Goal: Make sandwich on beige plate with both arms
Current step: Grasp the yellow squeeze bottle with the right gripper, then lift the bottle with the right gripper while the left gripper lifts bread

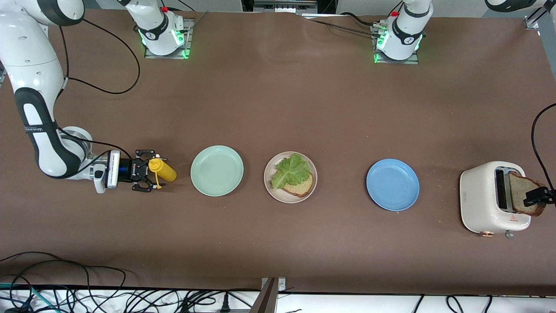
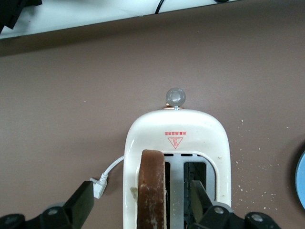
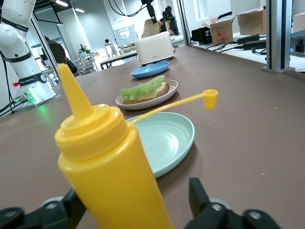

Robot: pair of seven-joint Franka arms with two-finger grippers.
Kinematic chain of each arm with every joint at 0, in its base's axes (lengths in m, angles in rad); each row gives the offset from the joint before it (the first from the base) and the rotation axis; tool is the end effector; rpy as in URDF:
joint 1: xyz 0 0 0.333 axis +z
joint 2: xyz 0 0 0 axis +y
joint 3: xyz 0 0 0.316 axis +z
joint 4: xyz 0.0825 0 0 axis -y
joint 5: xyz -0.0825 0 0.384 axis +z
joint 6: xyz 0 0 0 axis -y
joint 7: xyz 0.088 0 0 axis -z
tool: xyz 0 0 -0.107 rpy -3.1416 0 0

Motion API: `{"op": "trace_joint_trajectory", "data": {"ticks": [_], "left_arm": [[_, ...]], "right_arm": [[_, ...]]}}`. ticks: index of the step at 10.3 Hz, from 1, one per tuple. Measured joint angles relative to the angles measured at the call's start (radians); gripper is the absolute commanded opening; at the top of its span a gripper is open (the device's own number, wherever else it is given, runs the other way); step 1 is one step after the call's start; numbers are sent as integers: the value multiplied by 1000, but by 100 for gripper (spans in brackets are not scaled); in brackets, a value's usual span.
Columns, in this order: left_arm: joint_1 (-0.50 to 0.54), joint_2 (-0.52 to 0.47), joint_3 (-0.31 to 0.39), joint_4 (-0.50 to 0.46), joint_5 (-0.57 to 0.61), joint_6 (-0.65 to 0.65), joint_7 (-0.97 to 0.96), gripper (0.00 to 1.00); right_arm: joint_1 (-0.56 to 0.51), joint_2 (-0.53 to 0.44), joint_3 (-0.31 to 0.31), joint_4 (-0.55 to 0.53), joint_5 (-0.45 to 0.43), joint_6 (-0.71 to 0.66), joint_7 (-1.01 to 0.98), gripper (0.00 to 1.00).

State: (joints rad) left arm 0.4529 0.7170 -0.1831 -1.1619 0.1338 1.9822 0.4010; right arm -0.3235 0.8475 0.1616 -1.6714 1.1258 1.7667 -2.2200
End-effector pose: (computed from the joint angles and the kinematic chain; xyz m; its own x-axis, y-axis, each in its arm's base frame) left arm 0.7173 0.2489 0.3873 0.9865 -0.1283 0.1015 -0.1235 -0.9910 -0.0517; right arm 0.6240 -0.0290 0.1226 0.2599 0.2916 0.9205 0.9654 -0.0561 -0.2548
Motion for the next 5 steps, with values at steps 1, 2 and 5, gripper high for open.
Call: {"op": "trace_joint_trajectory", "data": {"ticks": [1, 2, 5], "left_arm": [[0, 3, 0, -1, 0, 0, 0, 22], [0, 3, -1, -1, 0, 0, 0, 11], [0, 3, -2, -1, 0, 0, 0, 0]], "right_arm": [[0, 0, 4, 2, 2, -1, 0, 2], [0, 0, 5, 5, 3, -2, 6, 0], [1, -8, 6, 29, 1, -3, 141, 0]]}}
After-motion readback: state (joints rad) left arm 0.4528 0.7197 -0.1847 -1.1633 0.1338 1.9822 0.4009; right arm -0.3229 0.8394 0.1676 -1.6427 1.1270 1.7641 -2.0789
